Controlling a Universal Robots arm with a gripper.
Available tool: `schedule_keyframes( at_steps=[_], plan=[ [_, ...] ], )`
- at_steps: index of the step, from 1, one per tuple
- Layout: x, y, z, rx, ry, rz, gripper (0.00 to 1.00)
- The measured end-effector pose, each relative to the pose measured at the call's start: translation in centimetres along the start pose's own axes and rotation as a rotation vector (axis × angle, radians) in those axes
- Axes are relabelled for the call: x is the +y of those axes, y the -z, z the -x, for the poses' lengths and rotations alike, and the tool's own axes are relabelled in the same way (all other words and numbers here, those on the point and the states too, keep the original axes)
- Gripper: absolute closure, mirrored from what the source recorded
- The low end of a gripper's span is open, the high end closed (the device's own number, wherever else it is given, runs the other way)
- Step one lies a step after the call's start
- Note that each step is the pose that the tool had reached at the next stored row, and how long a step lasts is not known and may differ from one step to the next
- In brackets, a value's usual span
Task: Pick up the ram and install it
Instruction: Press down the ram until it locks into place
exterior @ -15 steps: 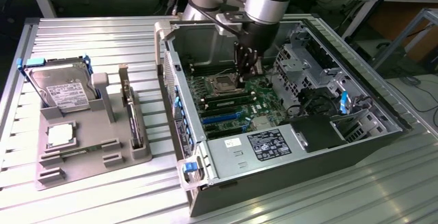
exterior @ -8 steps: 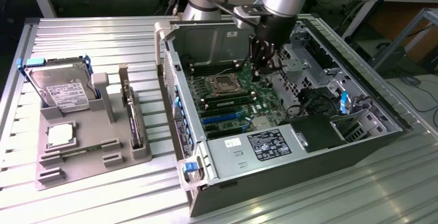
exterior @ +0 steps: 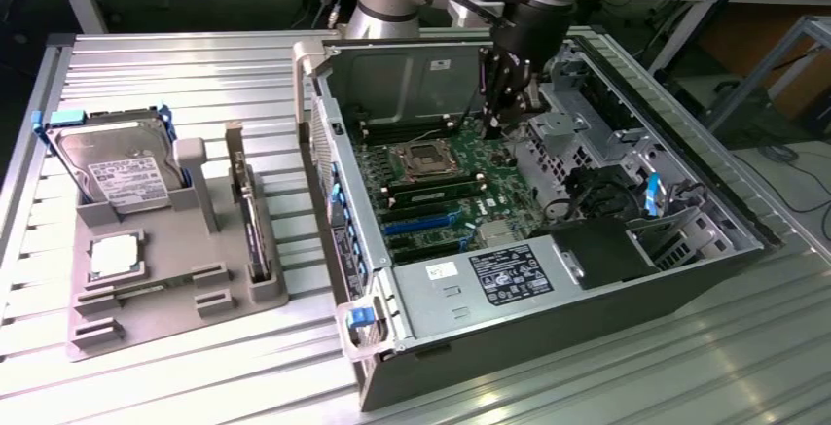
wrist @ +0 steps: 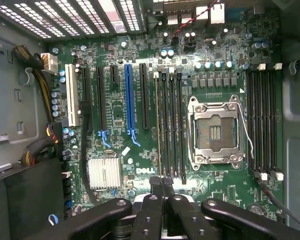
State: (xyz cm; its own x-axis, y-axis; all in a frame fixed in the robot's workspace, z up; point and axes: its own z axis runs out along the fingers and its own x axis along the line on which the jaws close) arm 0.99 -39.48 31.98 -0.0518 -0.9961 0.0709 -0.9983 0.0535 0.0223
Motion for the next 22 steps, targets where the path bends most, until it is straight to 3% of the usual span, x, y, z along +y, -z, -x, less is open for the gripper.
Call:
schedule_keyframes(
  at_steps=[11, 12, 15, 18, 22],
  plan=[
    [0.00, 0.00, 0.01, 0.0000, -0.001, 0.0001, 0.89],
    [0.00, 0.00, 0.03, -0.0003, -0.015, 0.0011, 0.89],
    [0.00, 0.00, 0.03, -0.0027, -0.122, 0.0086, 0.89],
    [0.01, 0.00, 0.03, -0.0036, -0.161, 0.0114, 0.89],
    [0.01, 0.00, 0.03, -0.0036, -0.162, 0.0115, 0.89]
  ],
)
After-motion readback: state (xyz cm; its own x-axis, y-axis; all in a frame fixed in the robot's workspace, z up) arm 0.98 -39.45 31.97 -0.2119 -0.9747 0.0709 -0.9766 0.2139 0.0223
